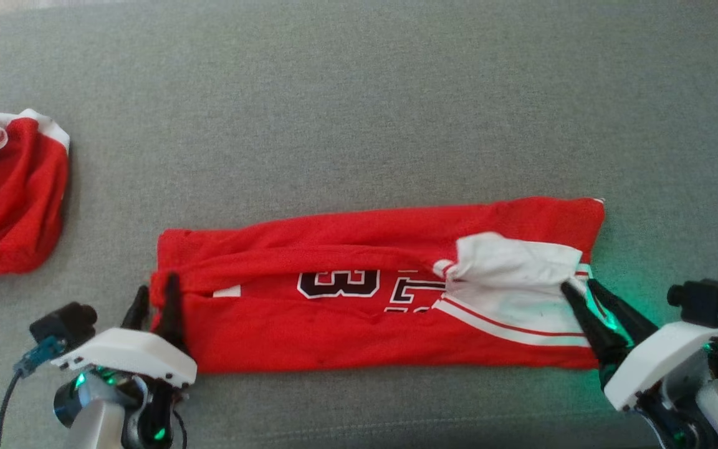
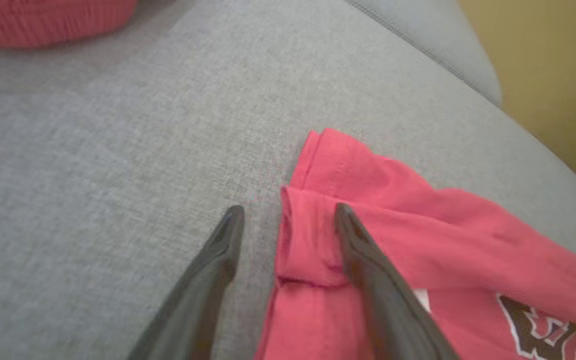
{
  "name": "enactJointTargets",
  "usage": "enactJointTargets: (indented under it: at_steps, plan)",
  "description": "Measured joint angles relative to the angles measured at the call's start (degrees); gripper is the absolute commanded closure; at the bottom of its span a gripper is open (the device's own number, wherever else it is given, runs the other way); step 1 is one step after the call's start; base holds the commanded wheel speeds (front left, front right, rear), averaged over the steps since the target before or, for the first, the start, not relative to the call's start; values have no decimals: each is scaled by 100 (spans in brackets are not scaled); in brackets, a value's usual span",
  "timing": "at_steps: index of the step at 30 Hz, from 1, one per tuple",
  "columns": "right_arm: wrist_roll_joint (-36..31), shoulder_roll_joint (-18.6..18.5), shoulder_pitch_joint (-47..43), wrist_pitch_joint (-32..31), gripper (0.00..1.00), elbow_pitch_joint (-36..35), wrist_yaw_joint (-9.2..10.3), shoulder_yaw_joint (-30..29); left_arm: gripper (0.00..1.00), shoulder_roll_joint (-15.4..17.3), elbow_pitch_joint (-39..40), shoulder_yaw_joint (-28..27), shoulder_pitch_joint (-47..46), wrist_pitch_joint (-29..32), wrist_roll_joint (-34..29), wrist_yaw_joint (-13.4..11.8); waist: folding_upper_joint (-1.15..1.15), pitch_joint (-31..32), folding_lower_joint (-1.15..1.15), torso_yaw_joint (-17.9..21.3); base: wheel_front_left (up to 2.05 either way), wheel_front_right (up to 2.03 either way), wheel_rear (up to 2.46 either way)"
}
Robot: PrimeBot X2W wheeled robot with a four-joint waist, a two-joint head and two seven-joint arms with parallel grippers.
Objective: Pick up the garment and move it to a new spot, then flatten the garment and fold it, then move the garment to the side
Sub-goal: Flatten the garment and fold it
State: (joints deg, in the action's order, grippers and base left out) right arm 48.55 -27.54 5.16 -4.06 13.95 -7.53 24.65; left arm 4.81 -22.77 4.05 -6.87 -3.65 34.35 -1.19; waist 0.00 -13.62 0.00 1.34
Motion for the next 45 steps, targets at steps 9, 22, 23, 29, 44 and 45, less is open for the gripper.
enactJointTargets:
  at_steps: [9, 22, 23, 29, 44, 45]
  plan:
    - [-627, 240, -332, -23, 0, -94, 0, -156, 0, 69, -138, 166, 180, -379, -371, -142, 0, 197, 0, -24, 0, 0, 0]
    - [-2132, 926, -458, 764, 0, -1334, 0, -1478, 0, 118, 1093, 448, 570, -1014, -1300, -645, 0, 553, 0, 3, 0, 0, 0]
    - [-2246, 1001, -458, 770, 0, -1401, -1, -1546, 0, 119, 1211, 453, 571, -1020, -1347, -646, 0, 579, 0, 7, 0, 0, 0]
    - [-2850, 1290, -497, 766, 0, -1635, 0, -1777, 0, 154, 1752, 581, 683, -1063, -1658, -727, 0, 743, 0, 18, 0, 0, 0]
    - [-3201, 1618, -953, 569, 0, -1742, -1, -1863, 0, 298, 2318, 907, 1269, -693, -1915, -898, 0, 969, 0, 76, 0, 0, 0]
    - [-3201, 1618, -953, 569, 0, -1742, -1, -1863, 0, 298, 2318, 907, 1269, -693, -1915, -898, 0, 969, 0, 76, 0, 0, 0]
